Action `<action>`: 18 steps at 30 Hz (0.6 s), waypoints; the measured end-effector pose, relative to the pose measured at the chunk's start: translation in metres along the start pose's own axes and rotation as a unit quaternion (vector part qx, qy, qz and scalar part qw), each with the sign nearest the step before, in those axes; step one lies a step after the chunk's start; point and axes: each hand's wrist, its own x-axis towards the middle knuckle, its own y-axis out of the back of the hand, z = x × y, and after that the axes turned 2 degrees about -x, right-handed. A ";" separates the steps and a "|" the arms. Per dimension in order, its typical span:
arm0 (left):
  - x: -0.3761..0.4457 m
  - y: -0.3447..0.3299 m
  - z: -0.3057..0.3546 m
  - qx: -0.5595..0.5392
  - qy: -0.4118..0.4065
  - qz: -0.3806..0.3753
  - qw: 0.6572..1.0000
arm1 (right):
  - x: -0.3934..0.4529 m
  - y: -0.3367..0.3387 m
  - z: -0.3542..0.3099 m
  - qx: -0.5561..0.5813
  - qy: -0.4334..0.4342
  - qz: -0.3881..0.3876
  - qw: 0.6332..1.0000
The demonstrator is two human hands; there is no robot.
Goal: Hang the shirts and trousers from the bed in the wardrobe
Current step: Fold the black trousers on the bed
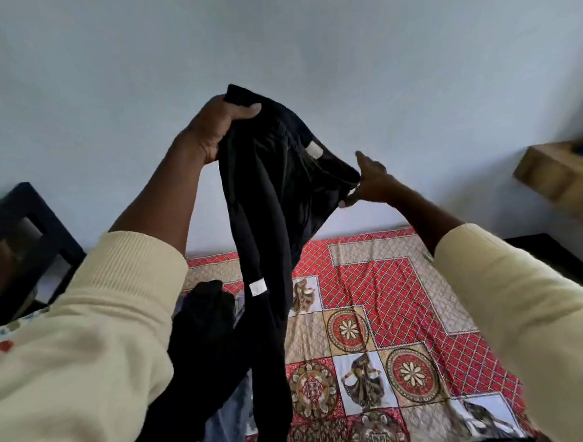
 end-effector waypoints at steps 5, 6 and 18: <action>-0.004 -0.023 0.013 -0.050 -0.002 -0.036 0.998 | -0.007 0.022 0.033 0.041 0.001 0.055 0.998; -0.004 -0.026 0.015 -0.059 -0.004 -0.045 0.997 | -0.007 0.025 0.037 0.035 0.008 0.057 0.998; 0.037 0.003 0.030 0.276 -0.103 0.136 0.946 | -0.027 0.077 0.058 0.420 -0.037 0.244 0.873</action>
